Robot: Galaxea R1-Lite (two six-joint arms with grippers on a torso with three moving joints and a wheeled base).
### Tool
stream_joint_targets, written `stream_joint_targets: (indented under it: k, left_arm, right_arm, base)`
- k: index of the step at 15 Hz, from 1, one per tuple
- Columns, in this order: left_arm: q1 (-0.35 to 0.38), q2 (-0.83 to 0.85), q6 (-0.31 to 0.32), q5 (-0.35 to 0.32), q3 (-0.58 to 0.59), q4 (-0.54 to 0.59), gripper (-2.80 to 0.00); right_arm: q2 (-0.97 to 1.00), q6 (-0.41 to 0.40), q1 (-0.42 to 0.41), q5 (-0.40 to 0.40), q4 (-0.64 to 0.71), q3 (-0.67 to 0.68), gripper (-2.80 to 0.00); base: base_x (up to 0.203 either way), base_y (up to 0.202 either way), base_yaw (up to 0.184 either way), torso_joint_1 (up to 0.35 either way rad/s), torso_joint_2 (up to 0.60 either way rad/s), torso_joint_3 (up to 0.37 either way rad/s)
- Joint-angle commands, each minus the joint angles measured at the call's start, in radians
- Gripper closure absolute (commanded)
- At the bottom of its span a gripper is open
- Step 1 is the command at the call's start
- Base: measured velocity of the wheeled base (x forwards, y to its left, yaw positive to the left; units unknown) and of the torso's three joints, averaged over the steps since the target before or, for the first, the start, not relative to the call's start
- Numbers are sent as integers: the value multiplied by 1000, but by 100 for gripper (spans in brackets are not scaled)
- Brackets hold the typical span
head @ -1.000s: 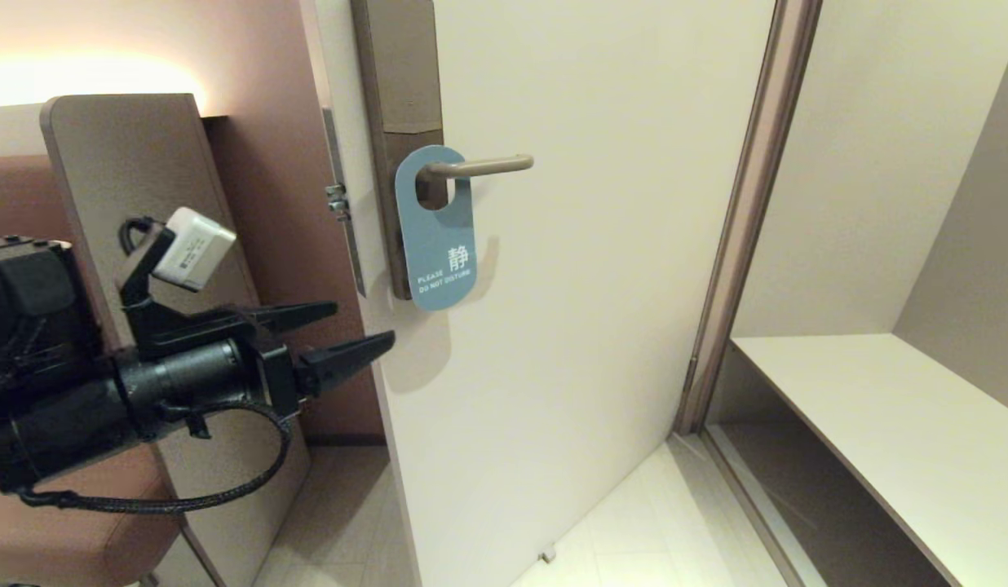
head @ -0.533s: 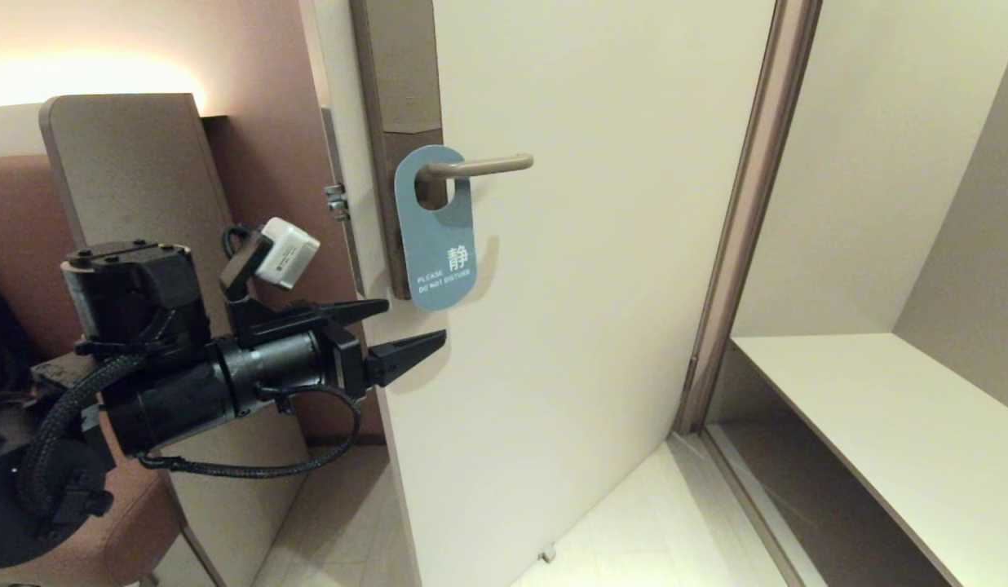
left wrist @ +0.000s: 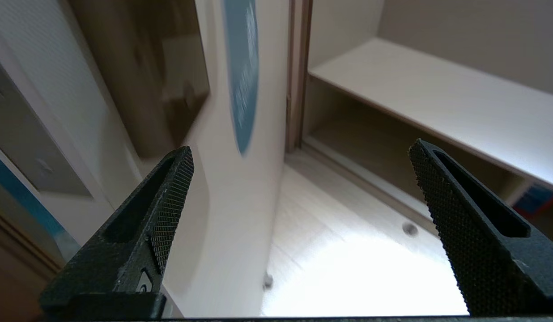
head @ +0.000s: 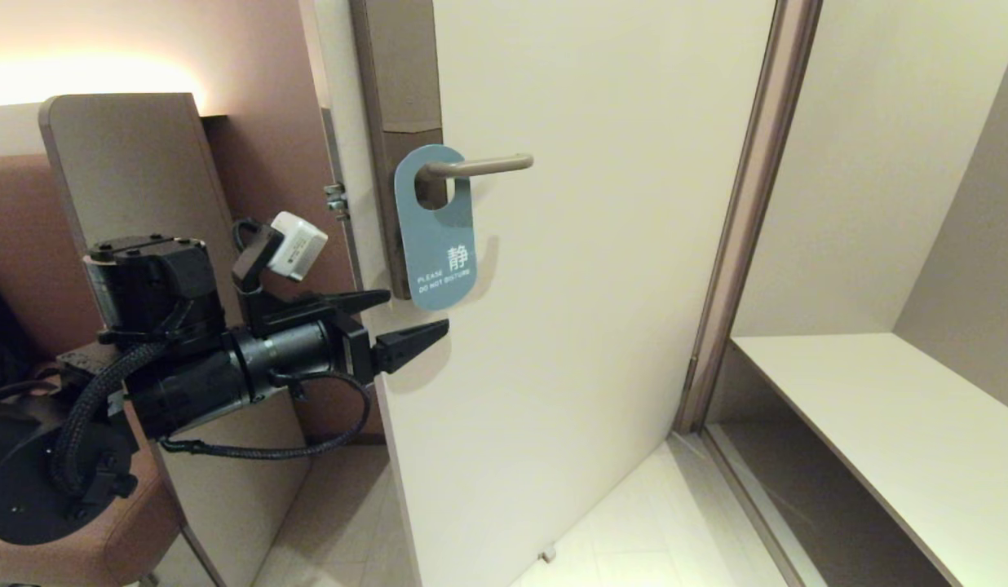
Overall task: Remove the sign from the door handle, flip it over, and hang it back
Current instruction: Take down the sign
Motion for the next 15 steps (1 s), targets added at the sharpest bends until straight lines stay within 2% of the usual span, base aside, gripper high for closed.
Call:
stream_joint_targets:
  k: [1,15]
  left_arm:
    - [7,2,-1,-2,-30,-12,-280]
    - [6,138,-1,2,-214,-10,-280]
  right_arm:
    - [0,0,0,0,0,0,0]
    - [0,0,0,0,0,0,0]
  base:
    - [0,0,0,0,0,0]
    - [0,0,0,0,0,0]
